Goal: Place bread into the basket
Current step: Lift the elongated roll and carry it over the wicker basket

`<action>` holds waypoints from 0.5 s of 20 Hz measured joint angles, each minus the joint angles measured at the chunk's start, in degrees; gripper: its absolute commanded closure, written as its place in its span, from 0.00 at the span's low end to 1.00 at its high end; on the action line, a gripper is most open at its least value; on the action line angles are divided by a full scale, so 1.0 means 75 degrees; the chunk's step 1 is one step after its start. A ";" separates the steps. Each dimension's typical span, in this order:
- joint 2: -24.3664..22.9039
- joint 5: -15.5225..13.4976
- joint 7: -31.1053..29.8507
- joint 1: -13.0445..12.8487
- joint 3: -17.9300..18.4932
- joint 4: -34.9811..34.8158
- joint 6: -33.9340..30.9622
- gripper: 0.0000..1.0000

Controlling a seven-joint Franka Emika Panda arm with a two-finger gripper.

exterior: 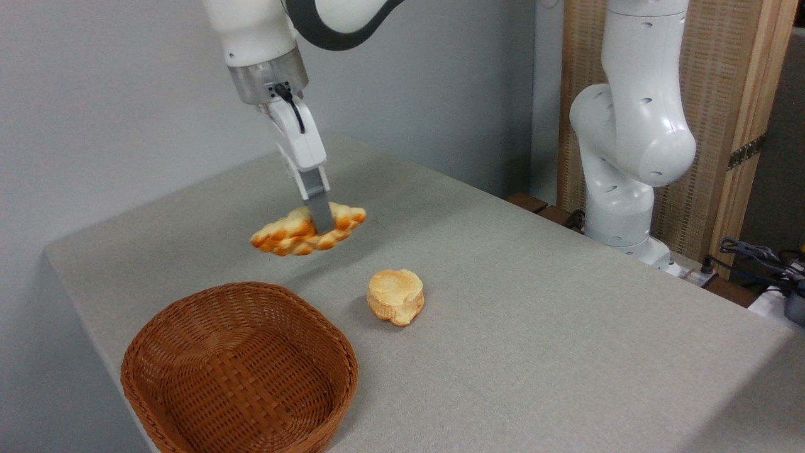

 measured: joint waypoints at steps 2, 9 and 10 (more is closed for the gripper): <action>0.0117 0.0000 0.0001 0.0019 0.0123 0.0159 0.0442 0.87; 0.1067 0.0001 0.0000 0.0034 0.0589 0.0688 0.2016 0.36; 0.1230 0.0001 0.0000 0.0038 0.0630 0.0783 0.2187 0.27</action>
